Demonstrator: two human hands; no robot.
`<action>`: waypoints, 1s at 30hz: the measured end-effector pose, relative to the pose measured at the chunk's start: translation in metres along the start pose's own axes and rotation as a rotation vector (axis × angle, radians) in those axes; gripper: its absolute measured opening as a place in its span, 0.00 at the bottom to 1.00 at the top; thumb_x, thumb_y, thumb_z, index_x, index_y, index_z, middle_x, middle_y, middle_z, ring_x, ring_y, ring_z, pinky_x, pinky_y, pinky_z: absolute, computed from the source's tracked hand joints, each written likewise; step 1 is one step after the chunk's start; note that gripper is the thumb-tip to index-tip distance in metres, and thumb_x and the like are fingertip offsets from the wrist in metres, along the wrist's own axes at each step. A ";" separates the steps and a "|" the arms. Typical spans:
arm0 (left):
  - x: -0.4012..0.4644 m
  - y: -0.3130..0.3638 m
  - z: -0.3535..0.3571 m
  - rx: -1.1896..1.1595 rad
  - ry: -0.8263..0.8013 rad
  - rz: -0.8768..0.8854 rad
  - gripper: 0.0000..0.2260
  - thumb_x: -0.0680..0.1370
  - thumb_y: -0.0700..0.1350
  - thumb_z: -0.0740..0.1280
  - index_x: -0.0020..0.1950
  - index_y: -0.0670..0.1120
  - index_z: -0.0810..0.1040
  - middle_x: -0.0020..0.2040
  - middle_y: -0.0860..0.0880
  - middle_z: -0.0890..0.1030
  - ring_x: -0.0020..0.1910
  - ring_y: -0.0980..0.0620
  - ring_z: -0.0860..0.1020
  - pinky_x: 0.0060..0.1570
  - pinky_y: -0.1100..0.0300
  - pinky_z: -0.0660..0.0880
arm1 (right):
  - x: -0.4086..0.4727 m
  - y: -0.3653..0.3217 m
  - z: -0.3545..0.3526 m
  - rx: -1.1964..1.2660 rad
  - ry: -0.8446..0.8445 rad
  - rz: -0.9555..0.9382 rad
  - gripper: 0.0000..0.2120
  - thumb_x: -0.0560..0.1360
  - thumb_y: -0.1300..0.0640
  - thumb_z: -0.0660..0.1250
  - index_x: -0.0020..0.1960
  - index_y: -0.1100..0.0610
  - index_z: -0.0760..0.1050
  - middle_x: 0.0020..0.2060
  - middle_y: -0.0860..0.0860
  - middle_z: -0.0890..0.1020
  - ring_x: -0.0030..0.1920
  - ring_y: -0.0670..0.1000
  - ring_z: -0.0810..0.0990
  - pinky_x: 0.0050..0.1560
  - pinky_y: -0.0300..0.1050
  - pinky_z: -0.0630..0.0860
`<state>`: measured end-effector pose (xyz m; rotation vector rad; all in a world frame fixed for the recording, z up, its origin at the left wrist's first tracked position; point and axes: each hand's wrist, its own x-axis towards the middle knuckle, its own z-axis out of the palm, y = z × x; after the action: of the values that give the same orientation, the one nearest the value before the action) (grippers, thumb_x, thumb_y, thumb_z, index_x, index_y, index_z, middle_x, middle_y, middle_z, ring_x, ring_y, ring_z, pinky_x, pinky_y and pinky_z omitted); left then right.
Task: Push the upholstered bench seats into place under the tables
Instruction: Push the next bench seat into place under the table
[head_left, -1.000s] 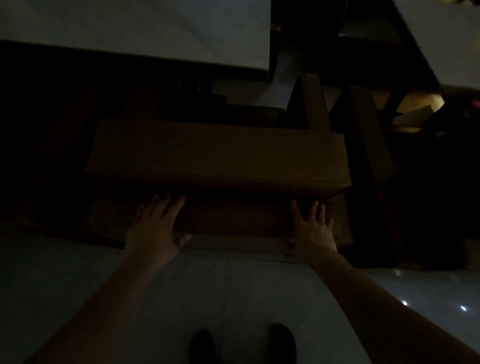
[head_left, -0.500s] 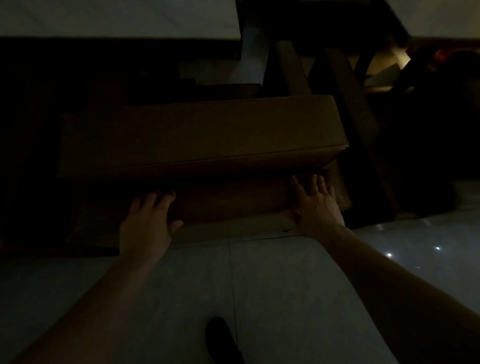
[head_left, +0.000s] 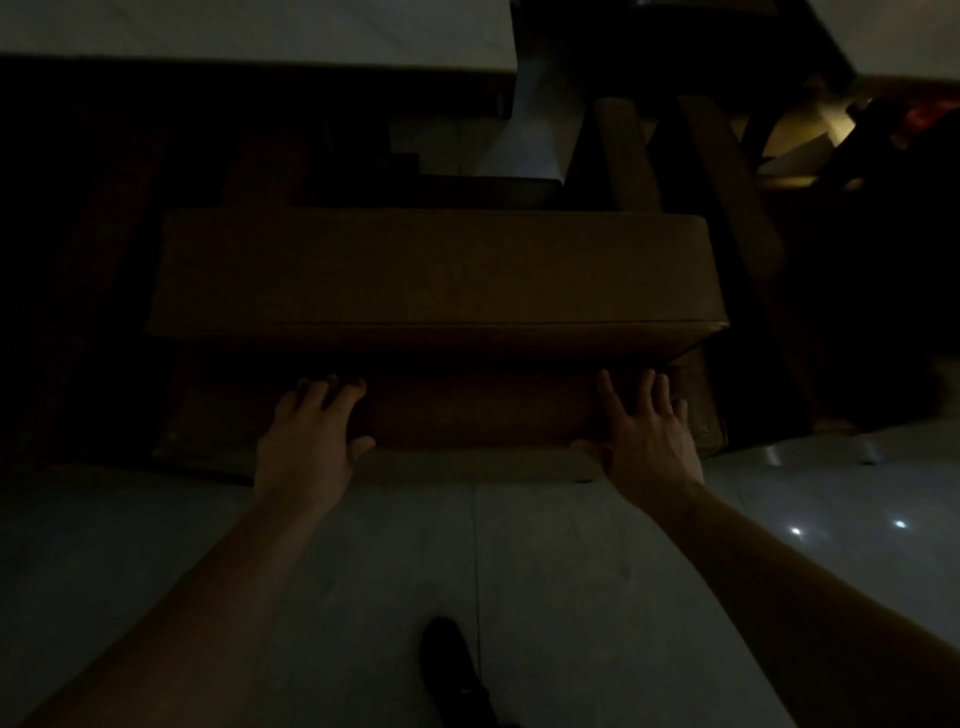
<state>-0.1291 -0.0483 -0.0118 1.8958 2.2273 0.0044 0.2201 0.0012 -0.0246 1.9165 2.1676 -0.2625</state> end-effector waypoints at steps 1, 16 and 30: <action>0.000 0.000 0.002 0.001 0.004 0.005 0.28 0.74 0.54 0.72 0.72 0.53 0.69 0.69 0.46 0.71 0.66 0.38 0.66 0.55 0.41 0.75 | 0.001 0.000 0.000 0.002 -0.001 0.004 0.43 0.76 0.30 0.53 0.80 0.49 0.39 0.77 0.69 0.47 0.77 0.69 0.45 0.75 0.69 0.52; 0.013 -0.002 0.005 -0.012 -0.006 0.012 0.26 0.75 0.51 0.72 0.71 0.53 0.68 0.69 0.45 0.71 0.68 0.37 0.66 0.54 0.39 0.75 | 0.014 -0.003 -0.002 0.044 -0.032 0.034 0.43 0.76 0.32 0.57 0.80 0.48 0.40 0.77 0.69 0.46 0.77 0.70 0.43 0.74 0.71 0.50; 0.029 -0.002 -0.002 -0.018 0.007 0.044 0.27 0.74 0.54 0.72 0.71 0.53 0.68 0.67 0.44 0.72 0.66 0.36 0.68 0.54 0.40 0.74 | 0.032 -0.001 -0.008 0.134 -0.049 0.036 0.44 0.75 0.33 0.60 0.80 0.46 0.39 0.78 0.66 0.42 0.77 0.68 0.39 0.75 0.70 0.45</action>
<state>-0.1354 -0.0196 -0.0145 1.9380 2.1825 0.0382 0.2147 0.0333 -0.0264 1.9945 2.1310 -0.4542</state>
